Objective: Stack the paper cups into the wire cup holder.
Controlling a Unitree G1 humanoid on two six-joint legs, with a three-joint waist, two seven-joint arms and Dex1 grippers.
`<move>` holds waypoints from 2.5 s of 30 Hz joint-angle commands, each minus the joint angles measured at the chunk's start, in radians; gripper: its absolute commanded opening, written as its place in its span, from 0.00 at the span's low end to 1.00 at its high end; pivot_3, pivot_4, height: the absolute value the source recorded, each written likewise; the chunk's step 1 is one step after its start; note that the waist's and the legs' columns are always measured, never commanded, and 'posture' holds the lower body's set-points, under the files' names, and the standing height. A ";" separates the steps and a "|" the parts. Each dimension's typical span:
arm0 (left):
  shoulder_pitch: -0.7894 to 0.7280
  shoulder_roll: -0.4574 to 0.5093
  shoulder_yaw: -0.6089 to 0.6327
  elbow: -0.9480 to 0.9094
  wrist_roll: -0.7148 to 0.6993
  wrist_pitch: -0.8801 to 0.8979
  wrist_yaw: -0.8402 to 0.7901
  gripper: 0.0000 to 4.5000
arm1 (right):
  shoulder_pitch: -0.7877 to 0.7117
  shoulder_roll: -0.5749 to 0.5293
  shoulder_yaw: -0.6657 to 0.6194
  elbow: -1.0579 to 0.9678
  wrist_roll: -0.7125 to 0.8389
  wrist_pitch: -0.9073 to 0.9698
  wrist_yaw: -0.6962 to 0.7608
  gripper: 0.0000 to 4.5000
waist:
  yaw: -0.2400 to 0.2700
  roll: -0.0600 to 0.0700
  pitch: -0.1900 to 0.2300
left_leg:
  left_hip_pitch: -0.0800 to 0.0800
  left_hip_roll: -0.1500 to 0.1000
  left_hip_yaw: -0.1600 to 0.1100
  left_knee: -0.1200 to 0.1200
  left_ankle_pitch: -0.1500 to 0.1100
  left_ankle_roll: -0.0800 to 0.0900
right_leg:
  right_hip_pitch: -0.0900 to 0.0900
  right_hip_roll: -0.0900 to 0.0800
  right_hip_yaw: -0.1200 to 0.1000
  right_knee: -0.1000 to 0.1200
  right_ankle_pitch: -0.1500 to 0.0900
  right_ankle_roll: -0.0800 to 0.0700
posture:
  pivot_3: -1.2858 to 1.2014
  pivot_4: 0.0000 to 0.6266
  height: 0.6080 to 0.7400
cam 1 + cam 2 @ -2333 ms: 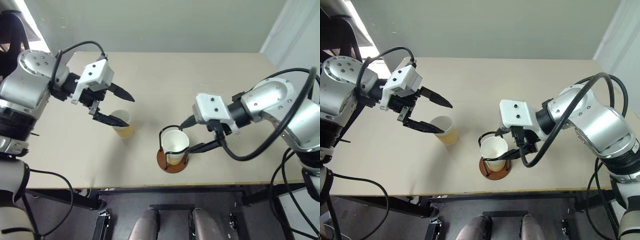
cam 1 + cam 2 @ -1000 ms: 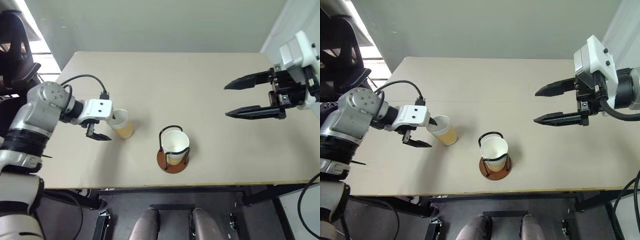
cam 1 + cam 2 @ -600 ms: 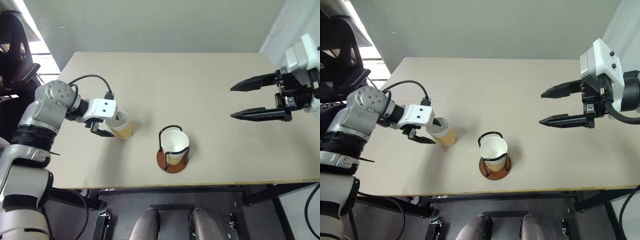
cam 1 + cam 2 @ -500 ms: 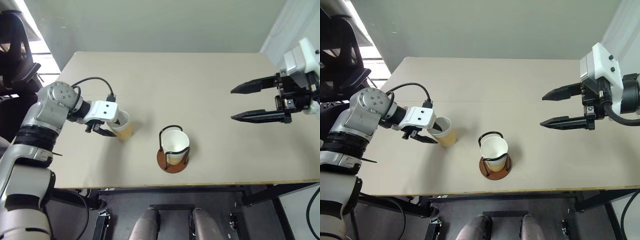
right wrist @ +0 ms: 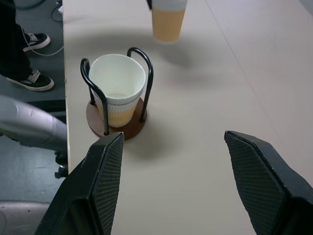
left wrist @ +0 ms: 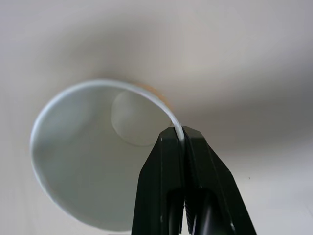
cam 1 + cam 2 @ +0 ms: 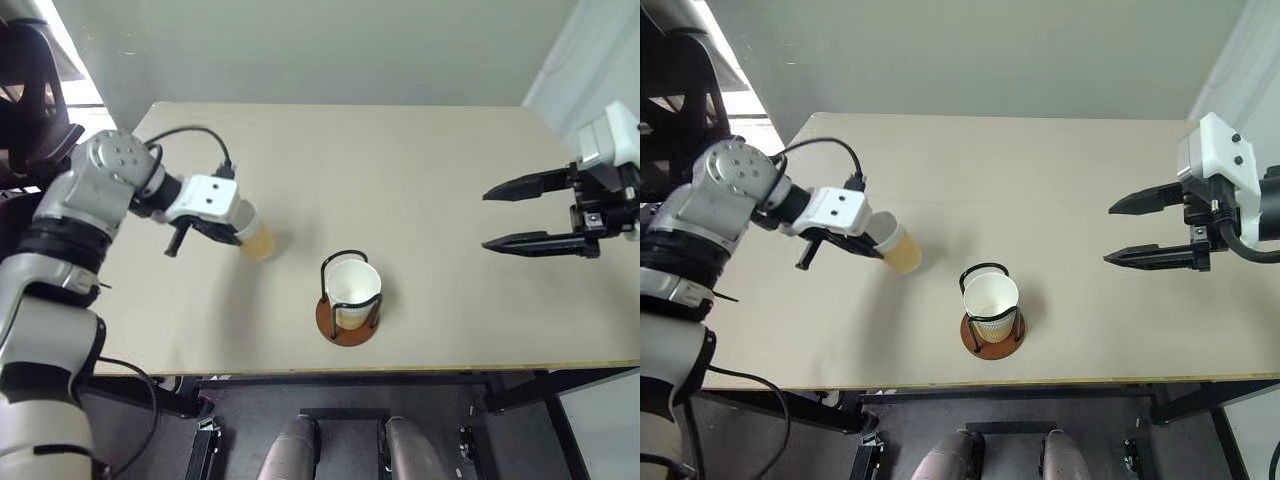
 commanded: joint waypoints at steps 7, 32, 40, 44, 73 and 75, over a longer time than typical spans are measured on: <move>-0.279 0.018 -0.222 -0.162 -0.377 0.140 -0.031 0.02 | 0.050 0.049 -0.152 -0.056 0.122 -0.036 0.015 0.74 | 0.004 0.000 0.000 | -0.005 -0.001 0.000 0.001 -0.002 0.003 | 0.000 -0.001 -0.003 -0.009 0.002 0.004 | 0.52 0.24 1.00; -0.477 0.086 -0.522 -0.415 -0.636 0.070 -0.031 0.02 | 0.051 0.005 -0.270 -0.064 0.424 0.113 -0.010 0.74 | 0.012 0.004 0.002 | -0.012 -0.003 -0.008 0.014 -0.004 0.005 | 0.006 -0.003 -0.014 -0.010 0.002 0.007 | 0.52 0.24 1.00; -0.460 0.093 -0.543 -0.469 -0.653 0.052 -0.031 0.02 | 0.031 -0.021 -0.253 -0.048 0.440 0.144 -0.002 0.74 | 0.012 0.004 0.002 | -0.013 -0.004 -0.009 0.016 -0.004 0.005 | 0.007 -0.004 -0.015 -0.011 0.001 0.009 | 0.52 0.24 1.00; -0.449 0.098 -0.540 -0.500 -0.680 0.064 -0.031 0.02 | 0.033 -0.043 -0.252 -0.045 0.441 0.160 0.013 0.74 | 0.013 0.004 0.002 | -0.013 -0.005 -0.009 0.015 -0.004 0.006 | 0.007 -0.003 -0.016 -0.011 0.000 0.009 | 0.52 0.24 1.00; -0.401 -0.037 -0.552 -0.385 -0.574 -0.045 -0.031 0.02 | 0.052 -0.033 -0.269 -0.066 0.429 0.154 -0.011 0.74 | 0.017 0.004 0.002 | -0.013 -0.004 -0.010 0.016 -0.005 0.007 | 0.008 -0.005 -0.016 -0.011 -0.001 0.011 | 0.52 0.24 1.00; -0.402 -0.035 -0.557 -0.399 -0.579 -0.031 -0.031 0.02 | 0.058 -0.034 -0.272 -0.069 0.434 0.158 -0.010 0.74 | 0.017 0.004 0.002 | -0.013 -0.004 -0.011 0.016 -0.006 0.007 | 0.008 -0.005 -0.015 -0.011 -0.001 0.011 | 0.52 0.24 1.00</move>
